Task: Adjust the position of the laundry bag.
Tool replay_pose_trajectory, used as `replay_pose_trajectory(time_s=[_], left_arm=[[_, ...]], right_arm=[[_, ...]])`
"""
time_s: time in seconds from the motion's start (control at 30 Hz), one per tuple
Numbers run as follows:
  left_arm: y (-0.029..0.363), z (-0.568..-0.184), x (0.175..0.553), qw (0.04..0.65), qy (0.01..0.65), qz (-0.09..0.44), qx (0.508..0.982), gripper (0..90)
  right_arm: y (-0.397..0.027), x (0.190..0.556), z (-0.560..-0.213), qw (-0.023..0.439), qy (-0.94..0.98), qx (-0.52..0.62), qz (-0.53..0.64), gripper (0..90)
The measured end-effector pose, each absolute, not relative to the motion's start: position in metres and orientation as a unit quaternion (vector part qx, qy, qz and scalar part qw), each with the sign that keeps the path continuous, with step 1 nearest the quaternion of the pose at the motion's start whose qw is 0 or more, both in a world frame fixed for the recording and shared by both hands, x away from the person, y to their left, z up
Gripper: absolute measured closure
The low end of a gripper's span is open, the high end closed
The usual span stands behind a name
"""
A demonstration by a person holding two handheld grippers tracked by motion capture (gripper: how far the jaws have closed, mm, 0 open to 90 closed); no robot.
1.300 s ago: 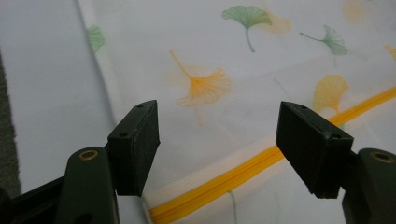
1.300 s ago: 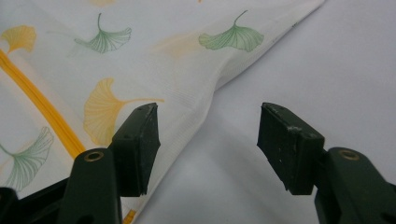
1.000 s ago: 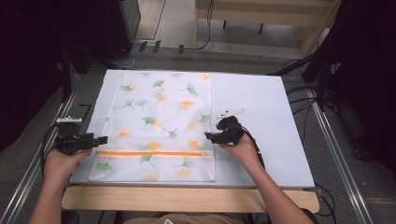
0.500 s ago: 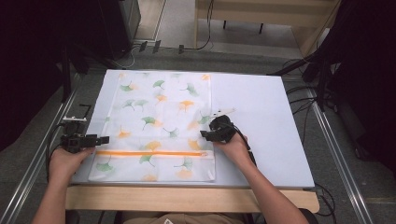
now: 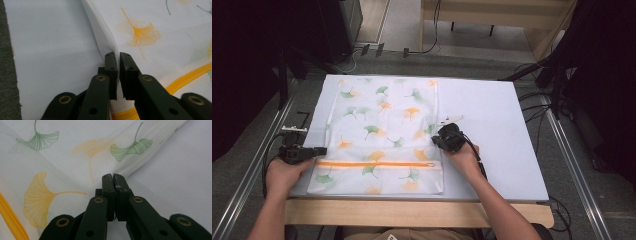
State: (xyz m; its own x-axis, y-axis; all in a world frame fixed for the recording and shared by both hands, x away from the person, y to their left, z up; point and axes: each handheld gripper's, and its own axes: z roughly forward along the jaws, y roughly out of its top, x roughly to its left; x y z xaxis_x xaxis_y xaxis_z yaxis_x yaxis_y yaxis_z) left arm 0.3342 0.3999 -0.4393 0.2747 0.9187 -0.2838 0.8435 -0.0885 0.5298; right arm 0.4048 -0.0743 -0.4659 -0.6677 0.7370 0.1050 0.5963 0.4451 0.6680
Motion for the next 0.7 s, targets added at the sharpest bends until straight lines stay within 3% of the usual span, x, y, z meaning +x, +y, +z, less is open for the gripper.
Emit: replay_pose_trajectory(time_s=[0.37, 0.7], left_arm=[[0.39, -0.433, 0.337, 0.34, 0.587, 0.047, 0.733, 88.8], [0.36, -0.43, 0.352, 0.342, 0.552, 0.034, 0.759, 88.5]], right_arm=[[-0.09, 0.408, -0.462, 0.093, 0.836, 0.412, 0.349, 89.2], [-0.122, 0.408, -0.458, 0.09, 0.825, 0.442, 0.34, 88.9]])
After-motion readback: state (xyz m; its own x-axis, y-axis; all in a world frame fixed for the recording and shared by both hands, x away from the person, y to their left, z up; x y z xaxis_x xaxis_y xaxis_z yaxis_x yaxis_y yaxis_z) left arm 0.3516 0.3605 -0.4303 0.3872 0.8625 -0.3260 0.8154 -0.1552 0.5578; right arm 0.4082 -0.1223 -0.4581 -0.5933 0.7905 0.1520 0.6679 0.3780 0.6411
